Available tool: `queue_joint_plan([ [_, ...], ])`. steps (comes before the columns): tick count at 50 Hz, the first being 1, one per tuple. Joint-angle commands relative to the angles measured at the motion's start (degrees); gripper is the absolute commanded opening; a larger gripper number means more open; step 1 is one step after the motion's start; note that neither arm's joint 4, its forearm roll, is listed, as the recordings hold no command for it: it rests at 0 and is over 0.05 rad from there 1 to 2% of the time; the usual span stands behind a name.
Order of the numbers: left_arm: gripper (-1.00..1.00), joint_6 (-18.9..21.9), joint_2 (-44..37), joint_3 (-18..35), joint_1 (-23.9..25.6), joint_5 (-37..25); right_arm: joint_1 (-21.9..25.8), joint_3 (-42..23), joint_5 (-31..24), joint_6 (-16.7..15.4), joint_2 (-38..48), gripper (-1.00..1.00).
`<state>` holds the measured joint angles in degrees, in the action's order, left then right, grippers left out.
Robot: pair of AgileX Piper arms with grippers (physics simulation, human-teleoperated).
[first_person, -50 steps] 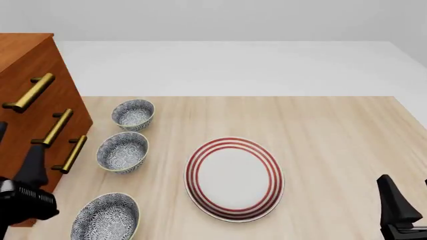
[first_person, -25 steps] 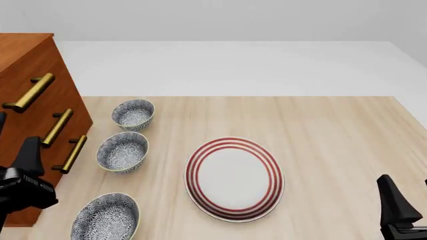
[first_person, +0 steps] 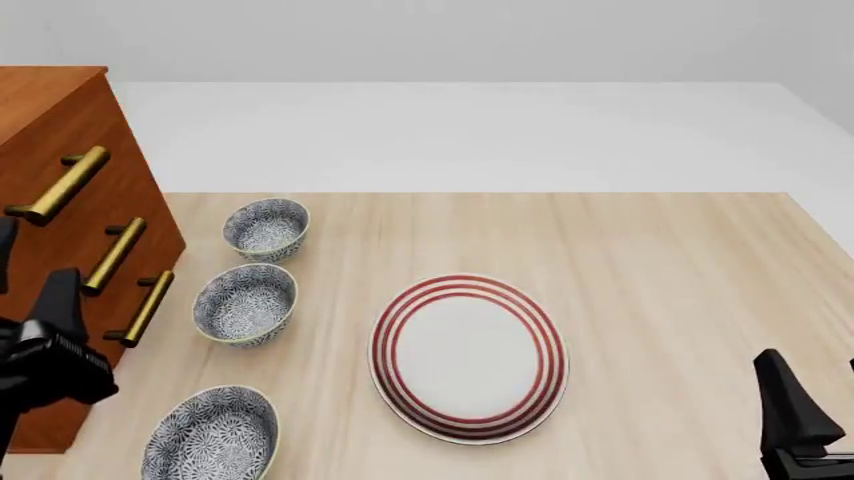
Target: Open the top drawer of the cabinet.
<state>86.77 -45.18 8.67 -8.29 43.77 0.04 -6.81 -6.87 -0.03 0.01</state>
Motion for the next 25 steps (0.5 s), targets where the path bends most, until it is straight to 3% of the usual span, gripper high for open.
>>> queue_joint_plan([
  [1,1.00,0.46,-2.07,0.98,-0.49,0.37,0.00,0.00,0.00,0.00,0.00,1.00],
  [25,1.00,2.09,-5.13,4.13,-1.38,-1.10,0.00,0.00,0.00,0.01,0.00,1.00],
])
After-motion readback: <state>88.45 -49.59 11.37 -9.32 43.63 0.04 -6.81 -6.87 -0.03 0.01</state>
